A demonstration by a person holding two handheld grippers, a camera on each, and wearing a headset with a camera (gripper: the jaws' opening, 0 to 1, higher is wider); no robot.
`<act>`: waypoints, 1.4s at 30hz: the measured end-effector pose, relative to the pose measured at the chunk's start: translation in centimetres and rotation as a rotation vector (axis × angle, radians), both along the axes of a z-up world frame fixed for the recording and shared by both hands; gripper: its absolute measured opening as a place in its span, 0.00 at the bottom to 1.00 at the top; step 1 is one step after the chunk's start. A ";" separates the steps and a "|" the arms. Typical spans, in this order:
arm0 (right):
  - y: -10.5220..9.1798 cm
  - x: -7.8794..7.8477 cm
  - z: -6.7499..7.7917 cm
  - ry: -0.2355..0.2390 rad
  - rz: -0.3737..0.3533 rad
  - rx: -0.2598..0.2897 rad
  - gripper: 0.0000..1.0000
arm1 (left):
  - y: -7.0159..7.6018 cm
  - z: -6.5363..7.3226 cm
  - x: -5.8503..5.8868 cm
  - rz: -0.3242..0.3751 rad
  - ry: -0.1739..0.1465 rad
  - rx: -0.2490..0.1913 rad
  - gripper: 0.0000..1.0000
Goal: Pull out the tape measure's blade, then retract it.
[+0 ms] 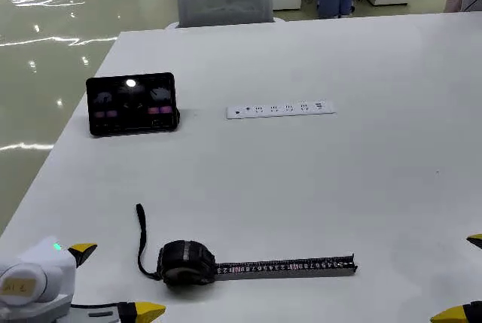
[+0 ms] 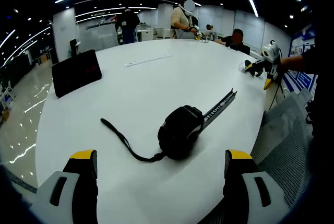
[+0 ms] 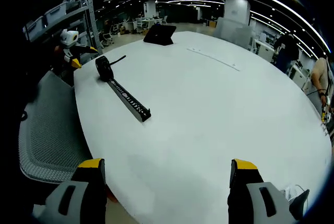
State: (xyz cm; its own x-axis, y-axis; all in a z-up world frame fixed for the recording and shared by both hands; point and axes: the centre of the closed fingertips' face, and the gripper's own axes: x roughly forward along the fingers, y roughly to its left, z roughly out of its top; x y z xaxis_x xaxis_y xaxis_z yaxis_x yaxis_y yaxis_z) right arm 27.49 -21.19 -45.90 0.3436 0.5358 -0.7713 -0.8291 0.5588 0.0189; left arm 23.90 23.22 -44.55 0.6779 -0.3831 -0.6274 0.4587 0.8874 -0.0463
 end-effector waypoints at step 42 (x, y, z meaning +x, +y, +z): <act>8.9 5.2 0.5 -0.039 0.379 -0.127 0.99 | -7.4 -0.7 5.2 0.224 -0.079 -0.046 0.99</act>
State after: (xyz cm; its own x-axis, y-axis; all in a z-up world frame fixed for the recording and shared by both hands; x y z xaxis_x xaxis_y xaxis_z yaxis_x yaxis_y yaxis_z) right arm 32.68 -12.33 -45.37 0.1704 0.5312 -0.8299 -0.9756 0.2092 -0.0664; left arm 29.11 15.87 -45.28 0.7951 -0.2450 -0.5548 0.2549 0.9651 -0.0609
